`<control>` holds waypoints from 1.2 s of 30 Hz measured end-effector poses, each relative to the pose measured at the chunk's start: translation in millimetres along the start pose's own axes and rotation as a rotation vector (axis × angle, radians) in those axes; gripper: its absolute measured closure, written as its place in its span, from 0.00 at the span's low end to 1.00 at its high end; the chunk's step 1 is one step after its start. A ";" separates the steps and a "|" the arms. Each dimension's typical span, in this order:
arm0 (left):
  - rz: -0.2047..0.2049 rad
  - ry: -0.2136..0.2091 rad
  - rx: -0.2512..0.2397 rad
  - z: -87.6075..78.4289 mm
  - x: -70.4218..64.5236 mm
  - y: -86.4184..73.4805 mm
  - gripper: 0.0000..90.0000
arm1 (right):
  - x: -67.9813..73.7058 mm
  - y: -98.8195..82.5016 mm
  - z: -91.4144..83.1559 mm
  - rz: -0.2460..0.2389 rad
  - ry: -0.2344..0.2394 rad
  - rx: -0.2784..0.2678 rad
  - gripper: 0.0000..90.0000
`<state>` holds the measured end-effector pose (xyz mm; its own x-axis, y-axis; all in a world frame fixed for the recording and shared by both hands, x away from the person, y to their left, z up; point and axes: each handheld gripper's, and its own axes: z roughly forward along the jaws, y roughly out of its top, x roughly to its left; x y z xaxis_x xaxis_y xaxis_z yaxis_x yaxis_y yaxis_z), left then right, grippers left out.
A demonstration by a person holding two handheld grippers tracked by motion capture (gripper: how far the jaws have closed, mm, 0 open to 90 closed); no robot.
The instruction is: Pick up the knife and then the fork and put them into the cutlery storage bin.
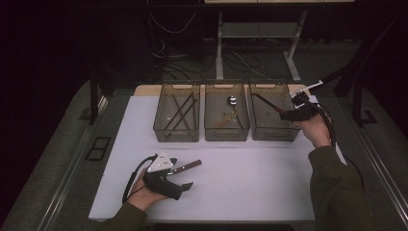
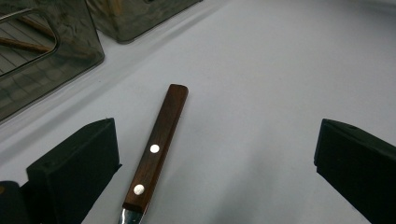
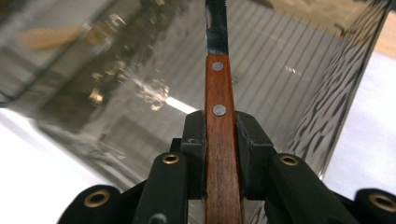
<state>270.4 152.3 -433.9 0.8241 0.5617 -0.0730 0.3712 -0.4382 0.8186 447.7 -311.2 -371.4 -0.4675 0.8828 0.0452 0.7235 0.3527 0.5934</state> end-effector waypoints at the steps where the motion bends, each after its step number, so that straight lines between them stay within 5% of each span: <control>1: 0.000 -0.002 0.000 -0.1 -0.1 0.2 0.00 | -0.9 0.6 4.3 0.001 -0.008 0.013 0.84; 10: 0.005 -0.008 0.003 -0.1 -0.2 0.5 0.00 | -3.5 2.1 25.9 0.034 -0.019 0.085 0.83; 17: 0.001 -0.006 0.001 -0.5 0.0 0.5 0.00 | -5.1 0.9 13.9 0.029 -0.018 0.009 0.62; 26: 0.000 0.001 0.003 -1.2 1.5 0.7 0.00 | -2.3 -22.8 -25.3 0.040 0.063 -0.219 0.38; 36: -0.001 0.006 0.017 -0.5 2.0 0.0 0.00 | 25.4 -59.0 -47.9 -0.021 0.128 -0.302 0.19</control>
<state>271.8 153.8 -433.8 0.8212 0.5662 -0.0705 0.3792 -0.4493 0.8089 368.8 -324.4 -366.8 -0.5546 0.8235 0.1197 0.5387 0.2456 0.8059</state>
